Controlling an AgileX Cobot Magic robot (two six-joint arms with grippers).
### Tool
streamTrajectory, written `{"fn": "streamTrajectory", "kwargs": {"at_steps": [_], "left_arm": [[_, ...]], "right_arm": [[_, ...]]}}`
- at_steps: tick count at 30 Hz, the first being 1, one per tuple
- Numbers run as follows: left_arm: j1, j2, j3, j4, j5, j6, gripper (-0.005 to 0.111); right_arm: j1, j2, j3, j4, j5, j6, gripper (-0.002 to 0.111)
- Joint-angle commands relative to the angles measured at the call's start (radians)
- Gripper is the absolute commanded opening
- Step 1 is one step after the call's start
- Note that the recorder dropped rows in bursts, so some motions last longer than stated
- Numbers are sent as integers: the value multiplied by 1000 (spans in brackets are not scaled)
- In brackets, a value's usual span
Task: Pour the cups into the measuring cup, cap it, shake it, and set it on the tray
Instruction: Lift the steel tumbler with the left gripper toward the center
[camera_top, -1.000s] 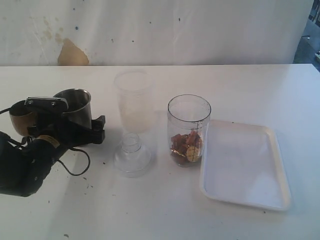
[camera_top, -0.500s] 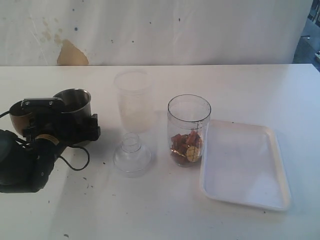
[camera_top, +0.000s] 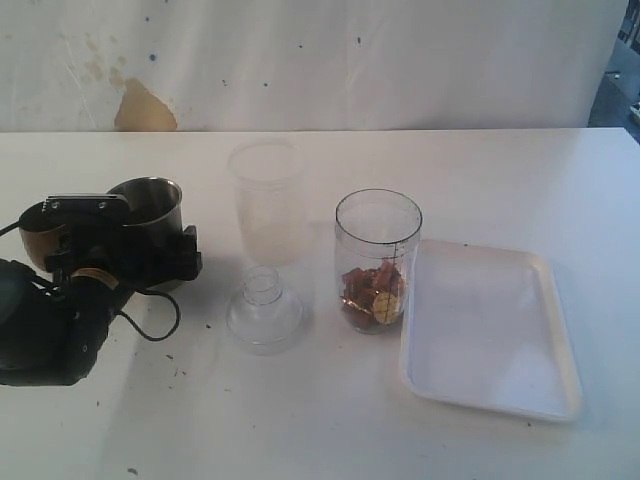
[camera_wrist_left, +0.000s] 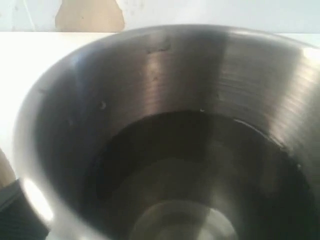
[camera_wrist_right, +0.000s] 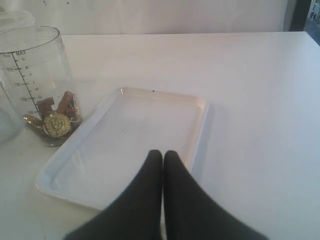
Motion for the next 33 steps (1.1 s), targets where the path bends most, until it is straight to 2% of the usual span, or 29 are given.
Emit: {"fn": "streamTrajectory", "kwargs": {"at_steps": [1, 5, 8, 10, 14, 15, 25, 33], "left_arm": [[5, -1, -3, 33, -17, -1, 105], [5, -1, -3, 33, -17, -1, 104], [5, -1, -3, 22, -22, -1, 92], [5, -1, -3, 22, -22, -1, 67], [5, -1, -3, 25, -28, -6, 6], [5, -1, -3, 25, -26, 2, 1], [5, -17, -3, 64, -79, 2, 1], [5, -186, -3, 172, -75, 4, 0]], "right_arm": [[-2, -4, 5, 0, -1, 5, 0], [-2, -4, 5, 0, -1, 5, 0], [-2, -4, 5, 0, -1, 5, 0], [-2, -4, 5, 0, -1, 5, 0], [-2, -4, 5, 0, -1, 5, 0], [-2, -4, 5, 0, -1, 5, 0], [-2, -4, 5, 0, -1, 5, 0], [-2, -4, 5, 0, -1, 5, 0]]}}
